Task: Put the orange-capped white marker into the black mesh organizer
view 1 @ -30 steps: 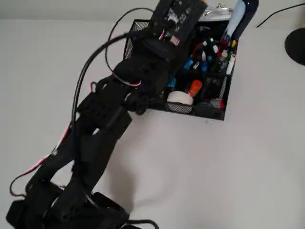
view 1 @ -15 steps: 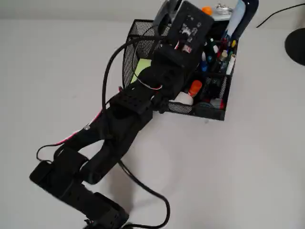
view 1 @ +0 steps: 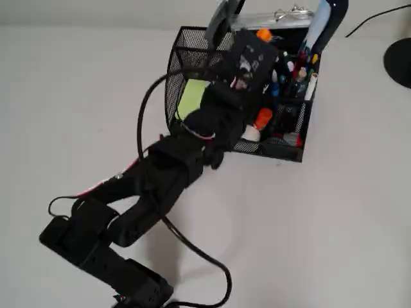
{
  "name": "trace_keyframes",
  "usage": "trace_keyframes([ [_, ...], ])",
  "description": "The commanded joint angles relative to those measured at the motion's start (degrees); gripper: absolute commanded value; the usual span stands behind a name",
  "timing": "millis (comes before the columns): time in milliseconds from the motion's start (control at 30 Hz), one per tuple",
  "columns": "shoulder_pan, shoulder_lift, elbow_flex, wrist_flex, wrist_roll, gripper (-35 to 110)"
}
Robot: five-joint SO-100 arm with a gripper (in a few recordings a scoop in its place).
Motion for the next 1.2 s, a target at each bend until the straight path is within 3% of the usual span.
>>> trace_keyframes([
  [0,-0.8,2.3,5.8,-1.1,-1.1,30],
  [333,-0.5,10.8,12.0,1.3,-3.3,32],
  [433,0.4,16.5,12.1,7.6,-1.5,32],
  [567,0.2,29.1,11.4,20.6,6.2,32],
  [867,-0.4,43.2,-7.6,68.7,41.0,28],
  [1000,-0.4,47.7,-8.3,81.2,52.2,24],
  [1167,-2.8,52.9,-5.0,93.0,58.5,12],
])
